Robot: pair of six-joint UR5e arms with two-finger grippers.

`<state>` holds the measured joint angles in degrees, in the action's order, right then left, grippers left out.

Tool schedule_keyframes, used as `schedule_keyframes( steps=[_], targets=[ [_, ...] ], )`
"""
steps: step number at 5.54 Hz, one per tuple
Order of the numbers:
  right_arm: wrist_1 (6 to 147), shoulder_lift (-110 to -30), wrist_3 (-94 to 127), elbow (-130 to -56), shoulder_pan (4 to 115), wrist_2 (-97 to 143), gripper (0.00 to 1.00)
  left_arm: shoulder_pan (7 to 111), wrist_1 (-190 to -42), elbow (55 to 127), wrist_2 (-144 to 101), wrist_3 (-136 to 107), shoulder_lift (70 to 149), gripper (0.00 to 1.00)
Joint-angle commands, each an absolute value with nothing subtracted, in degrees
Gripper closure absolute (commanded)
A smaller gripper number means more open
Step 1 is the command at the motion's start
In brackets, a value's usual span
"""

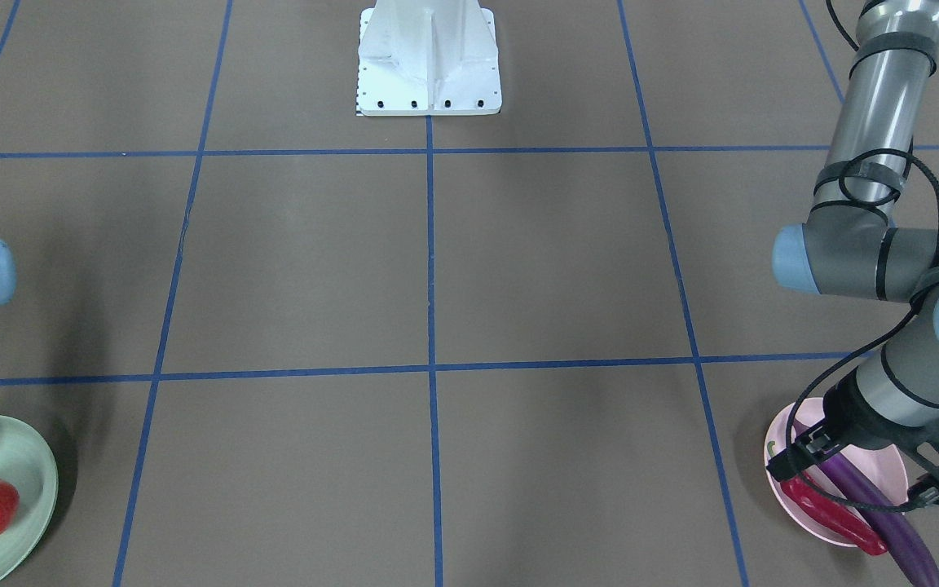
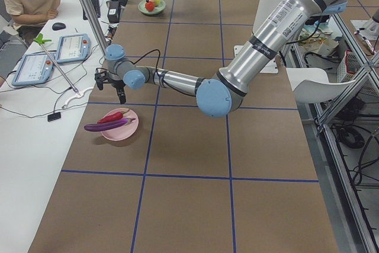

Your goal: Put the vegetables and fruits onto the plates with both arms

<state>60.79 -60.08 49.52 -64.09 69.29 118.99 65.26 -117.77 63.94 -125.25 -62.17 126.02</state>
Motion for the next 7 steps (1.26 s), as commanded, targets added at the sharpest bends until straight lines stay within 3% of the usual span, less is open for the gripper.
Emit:
schedule_keyframes(
  steps=[1, 2, 4, 7],
  targets=[
    [64.04, -66.93, 38.39, -72.02, 76.34, 127.85, 0.00, 68.80, -117.60, 77.00, -127.26, -46.82, 113.27, 0.00],
    [67.47, -71.93, 31.53, -76.77, 79.86, 130.93, 0.00, 71.17, -117.25, 82.74, -127.18, -39.01, 106.50, 0.00],
    [67.85, -82.83, 20.62, -83.12, 84.54, 134.28, 0.00, 80.55, -109.58, 86.63, -126.48, -15.92, 98.47, 0.00],
    [78.86, -85.17, 10.06, -85.24, 86.30, 135.80, 0.00, 85.25, -83.21, 104.19, -130.22, -10.72, 91.59, 0.00]
  ],
)
